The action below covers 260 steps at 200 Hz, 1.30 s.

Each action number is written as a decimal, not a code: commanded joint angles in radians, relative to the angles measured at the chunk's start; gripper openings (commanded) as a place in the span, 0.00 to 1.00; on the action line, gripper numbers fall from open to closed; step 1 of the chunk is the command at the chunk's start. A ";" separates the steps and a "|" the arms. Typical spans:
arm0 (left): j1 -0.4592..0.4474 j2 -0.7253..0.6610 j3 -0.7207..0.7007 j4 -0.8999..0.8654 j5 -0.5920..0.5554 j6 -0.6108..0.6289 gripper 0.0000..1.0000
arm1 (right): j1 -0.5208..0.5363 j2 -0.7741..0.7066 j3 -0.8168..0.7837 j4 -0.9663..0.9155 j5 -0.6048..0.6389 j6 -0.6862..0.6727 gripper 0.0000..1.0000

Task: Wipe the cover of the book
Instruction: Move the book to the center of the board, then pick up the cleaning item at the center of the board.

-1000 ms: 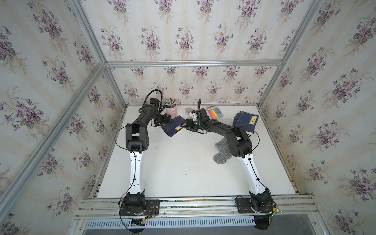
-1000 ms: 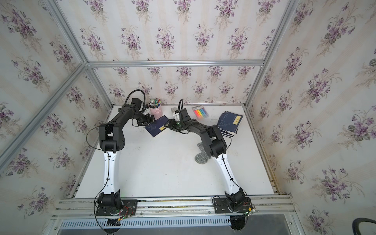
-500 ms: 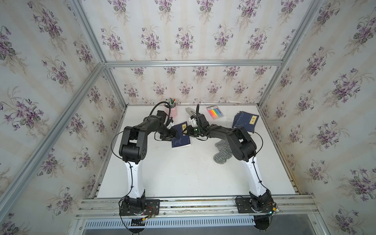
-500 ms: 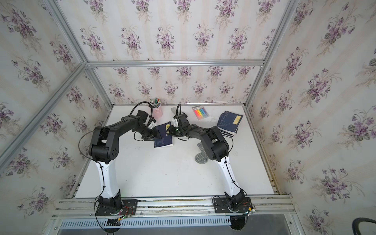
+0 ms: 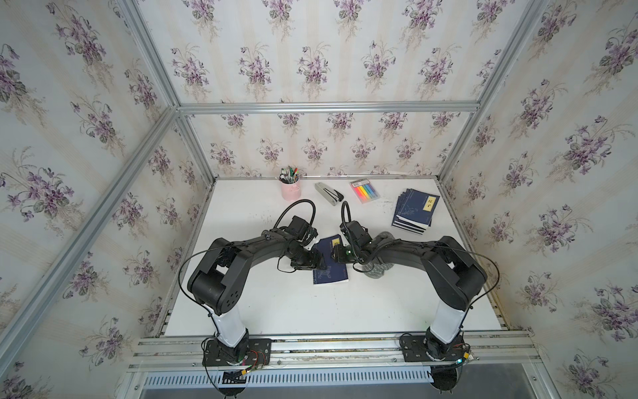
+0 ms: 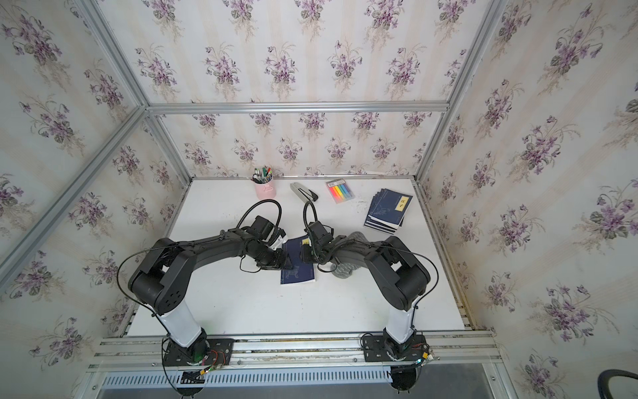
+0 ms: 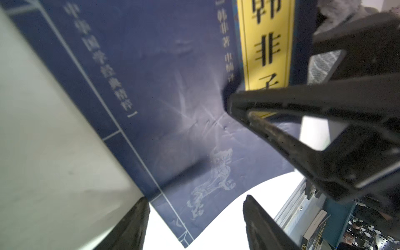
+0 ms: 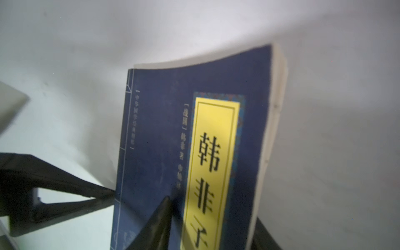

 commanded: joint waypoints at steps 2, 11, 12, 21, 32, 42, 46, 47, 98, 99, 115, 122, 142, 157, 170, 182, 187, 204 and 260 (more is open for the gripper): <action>-0.002 -0.040 0.001 0.079 -0.011 -0.047 0.70 | 0.001 -0.098 -0.022 -0.152 0.207 0.015 0.55; -0.002 -0.054 0.009 0.068 -0.006 -0.041 0.70 | 0.001 -0.137 -0.012 -0.195 0.262 0.008 0.57; -0.002 -0.055 0.009 0.066 -0.006 -0.040 0.70 | 0.001 -0.141 -0.009 -0.201 0.268 0.008 0.57; -0.001 -0.062 0.020 0.055 0.002 -0.032 0.70 | 0.001 -0.172 0.015 -0.252 0.314 -0.006 0.60; -0.003 -0.062 0.038 0.031 0.003 -0.019 0.70 | 0.001 -0.197 0.045 -0.320 0.365 -0.029 0.64; -0.006 -0.059 0.047 0.014 -0.004 -0.008 0.70 | 0.000 -0.212 0.071 -0.382 0.421 -0.042 0.67; -0.007 -0.058 0.047 0.011 -0.008 -0.007 0.69 | 0.000 -0.214 0.079 -0.404 0.446 -0.044 0.69; -0.007 -0.058 0.046 0.011 -0.009 -0.006 0.69 | 0.000 -0.216 0.081 -0.411 0.451 -0.045 0.70; -0.006 -0.084 0.008 0.014 -0.044 0.018 0.69 | -0.162 -0.298 -0.048 -0.417 0.414 -0.086 0.76; -0.006 -0.084 0.010 0.011 -0.046 0.019 0.69 | -0.166 -0.299 -0.050 -0.416 0.413 -0.086 0.76; -0.007 -0.073 0.052 -0.025 -0.076 0.060 0.69 | -0.216 -0.312 -0.075 -0.396 0.399 -0.115 0.81; -0.007 -0.065 0.073 -0.040 -0.086 0.079 0.70 | -0.229 -0.308 -0.082 -0.385 0.400 -0.131 0.86; -0.007 -0.031 0.151 -0.077 -0.097 0.133 0.70 | -0.291 -0.263 -0.066 -0.364 0.370 -0.161 0.90; -0.007 -0.003 0.205 -0.092 -0.103 0.158 0.70 | -0.350 -0.229 -0.045 -0.318 0.325 -0.195 0.91; -0.007 0.025 0.246 -0.113 -0.094 0.179 0.70 | -0.411 -0.189 -0.014 -0.285 0.245 -0.222 0.91; -0.007 0.043 0.270 -0.121 -0.086 0.189 0.70 | -0.443 -0.155 0.018 -0.273 0.200 -0.247 0.92; -0.007 0.047 0.275 -0.121 -0.083 0.194 0.70 | -0.450 -0.145 0.026 -0.263 0.183 -0.257 0.92; -0.007 0.058 0.275 -0.109 -0.071 0.195 0.70 | -0.463 -0.102 0.057 -0.258 0.114 -0.277 0.92; -0.006 0.062 0.243 -0.062 -0.051 0.199 0.70 | -0.463 -0.053 0.002 -0.211 -0.064 -0.274 0.91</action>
